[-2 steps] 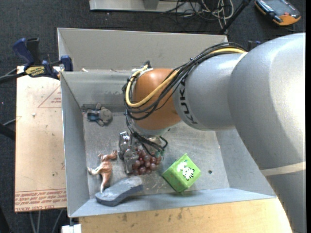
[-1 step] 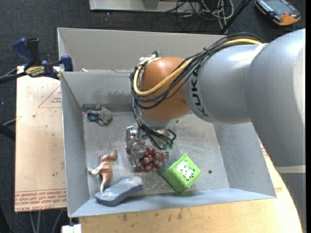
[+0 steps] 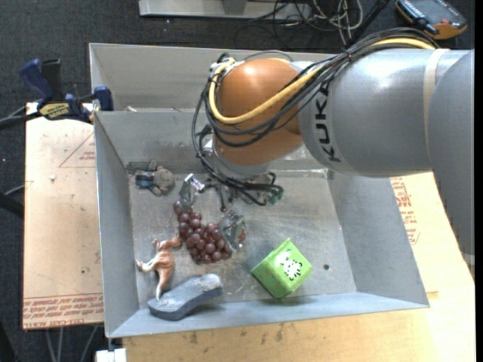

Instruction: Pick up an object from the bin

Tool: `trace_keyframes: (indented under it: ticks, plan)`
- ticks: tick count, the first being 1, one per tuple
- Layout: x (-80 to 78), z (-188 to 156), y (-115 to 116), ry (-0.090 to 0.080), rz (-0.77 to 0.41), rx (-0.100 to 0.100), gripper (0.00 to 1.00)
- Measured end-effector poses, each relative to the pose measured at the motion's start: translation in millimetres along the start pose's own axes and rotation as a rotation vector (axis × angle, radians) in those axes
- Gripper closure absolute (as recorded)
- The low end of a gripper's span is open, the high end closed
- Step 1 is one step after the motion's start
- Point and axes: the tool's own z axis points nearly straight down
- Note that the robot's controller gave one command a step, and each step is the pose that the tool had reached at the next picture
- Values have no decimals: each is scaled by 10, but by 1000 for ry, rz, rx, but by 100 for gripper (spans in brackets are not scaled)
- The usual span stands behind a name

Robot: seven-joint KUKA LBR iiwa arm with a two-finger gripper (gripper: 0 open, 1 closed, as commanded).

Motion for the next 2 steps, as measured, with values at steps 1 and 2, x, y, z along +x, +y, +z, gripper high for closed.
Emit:
trace_keyframes:
  ticks: [1, 2]
  plan:
    - [-93, -279, 43, -1, -263, -1, 0]
    - [-234, 833, 135, -8, -550, 4, 100]
